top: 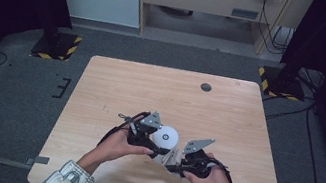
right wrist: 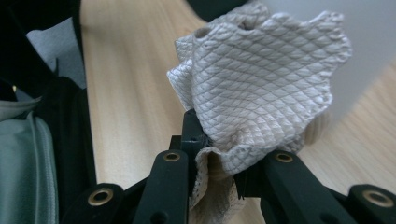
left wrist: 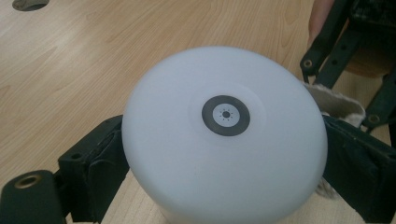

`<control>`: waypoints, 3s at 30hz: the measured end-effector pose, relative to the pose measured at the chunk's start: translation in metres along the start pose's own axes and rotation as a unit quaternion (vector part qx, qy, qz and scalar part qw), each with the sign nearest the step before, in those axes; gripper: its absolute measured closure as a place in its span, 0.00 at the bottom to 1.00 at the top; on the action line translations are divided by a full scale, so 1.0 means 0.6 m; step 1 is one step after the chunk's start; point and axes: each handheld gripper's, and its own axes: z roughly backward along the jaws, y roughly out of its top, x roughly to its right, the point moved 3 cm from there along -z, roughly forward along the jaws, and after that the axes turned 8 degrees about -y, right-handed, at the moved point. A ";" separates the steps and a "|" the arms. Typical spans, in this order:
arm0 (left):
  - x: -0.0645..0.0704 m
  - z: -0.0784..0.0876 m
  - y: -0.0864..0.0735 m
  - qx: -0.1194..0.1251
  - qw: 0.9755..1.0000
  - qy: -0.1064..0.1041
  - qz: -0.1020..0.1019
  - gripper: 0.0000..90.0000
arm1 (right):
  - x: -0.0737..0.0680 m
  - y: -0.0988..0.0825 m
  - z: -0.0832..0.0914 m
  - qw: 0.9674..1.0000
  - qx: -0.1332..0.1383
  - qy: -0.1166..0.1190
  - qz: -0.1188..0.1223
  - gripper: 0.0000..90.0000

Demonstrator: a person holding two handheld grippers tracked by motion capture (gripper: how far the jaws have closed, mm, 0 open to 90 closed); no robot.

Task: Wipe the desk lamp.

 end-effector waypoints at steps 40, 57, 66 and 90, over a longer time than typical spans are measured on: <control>-0.024 0.024 0.009 0.080 0.995 -0.025 0.057 0.23 | -0.014 0.018 0.003 0.999 0.029 0.014 0.013 0.85; -0.026 0.026 0.008 0.081 0.995 -0.026 0.060 0.26 | -0.033 0.040 -0.035 0.999 0.034 0.008 0.024 0.85; -0.026 0.027 0.008 0.081 0.995 -0.026 0.061 0.26 | -0.048 0.062 -0.021 0.996 0.078 0.000 0.031 0.85; -0.026 0.028 0.008 0.079 0.995 -0.023 0.061 0.27 | -0.037 0.036 -0.022 0.999 0.034 -0.021 0.036 0.85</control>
